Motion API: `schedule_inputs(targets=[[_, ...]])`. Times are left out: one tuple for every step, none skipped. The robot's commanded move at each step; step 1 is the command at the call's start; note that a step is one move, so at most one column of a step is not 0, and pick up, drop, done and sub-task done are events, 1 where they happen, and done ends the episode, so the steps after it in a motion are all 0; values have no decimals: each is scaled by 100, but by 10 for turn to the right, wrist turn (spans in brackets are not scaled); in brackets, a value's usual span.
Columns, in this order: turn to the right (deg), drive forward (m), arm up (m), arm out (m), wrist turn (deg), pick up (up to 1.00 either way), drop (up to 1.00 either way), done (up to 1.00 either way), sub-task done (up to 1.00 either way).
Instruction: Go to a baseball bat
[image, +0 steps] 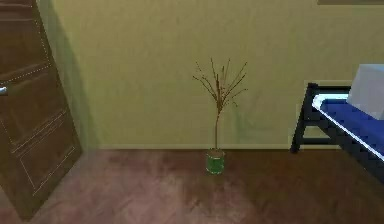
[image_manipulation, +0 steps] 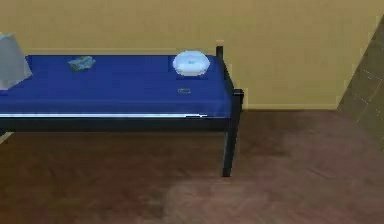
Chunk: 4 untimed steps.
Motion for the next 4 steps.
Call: schedule_inputs(targets=[[-450,0,0,0,0,0,0,0,0],[-450,0,0,0,0,0,0,0,0],[-120,0,0,0,0,0,0,0,0],[0,100,0,0,0,0,0,0,0]])
